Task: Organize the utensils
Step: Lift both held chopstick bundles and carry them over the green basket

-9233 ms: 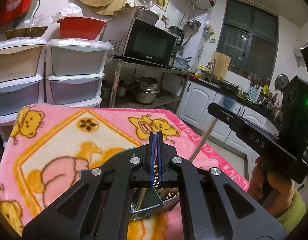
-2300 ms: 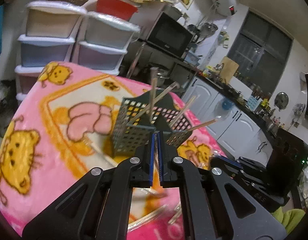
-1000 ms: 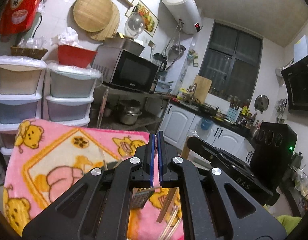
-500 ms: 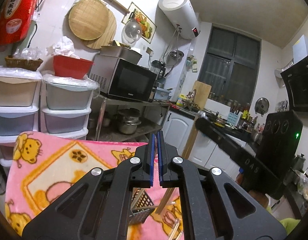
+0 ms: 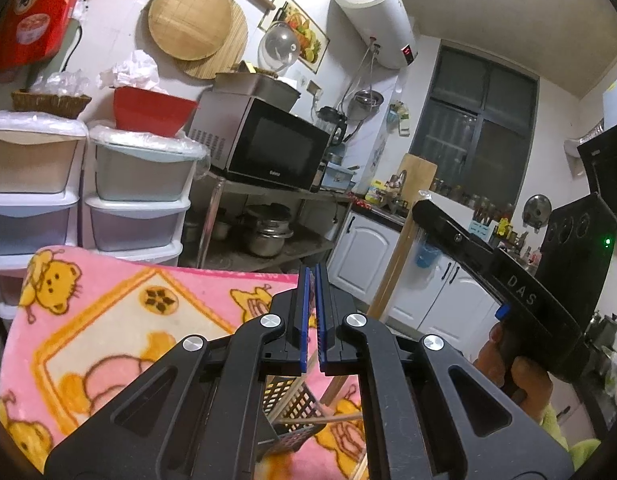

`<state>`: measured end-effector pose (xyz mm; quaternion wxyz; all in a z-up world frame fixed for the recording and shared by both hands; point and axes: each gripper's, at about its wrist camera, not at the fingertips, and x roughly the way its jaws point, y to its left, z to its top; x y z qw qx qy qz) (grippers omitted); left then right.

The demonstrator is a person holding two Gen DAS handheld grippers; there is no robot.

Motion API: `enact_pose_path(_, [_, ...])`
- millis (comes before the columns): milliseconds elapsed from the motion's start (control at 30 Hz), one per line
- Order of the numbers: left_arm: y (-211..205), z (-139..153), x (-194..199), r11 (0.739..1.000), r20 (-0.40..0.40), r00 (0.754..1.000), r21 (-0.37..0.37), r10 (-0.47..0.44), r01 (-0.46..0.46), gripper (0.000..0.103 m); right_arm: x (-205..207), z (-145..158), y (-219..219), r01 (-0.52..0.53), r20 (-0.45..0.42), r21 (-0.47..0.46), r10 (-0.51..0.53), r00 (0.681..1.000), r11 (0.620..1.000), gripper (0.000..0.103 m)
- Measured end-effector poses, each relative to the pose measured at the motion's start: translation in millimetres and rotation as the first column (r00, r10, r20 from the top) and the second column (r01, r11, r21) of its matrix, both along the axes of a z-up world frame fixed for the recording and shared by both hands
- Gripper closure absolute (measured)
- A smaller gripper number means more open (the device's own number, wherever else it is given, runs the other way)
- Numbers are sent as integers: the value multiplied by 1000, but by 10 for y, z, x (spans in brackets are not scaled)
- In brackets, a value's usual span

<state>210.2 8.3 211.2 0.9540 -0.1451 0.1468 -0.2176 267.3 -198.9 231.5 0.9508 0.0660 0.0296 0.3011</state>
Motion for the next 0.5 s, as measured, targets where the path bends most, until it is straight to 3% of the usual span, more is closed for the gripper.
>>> enact_pose_path(500, [-122, -328, 176, 999, -25, 1000, 33, 12, -11, 102, 268, -400, 80, 41, -34, -27, -42, 999, 999, 98])
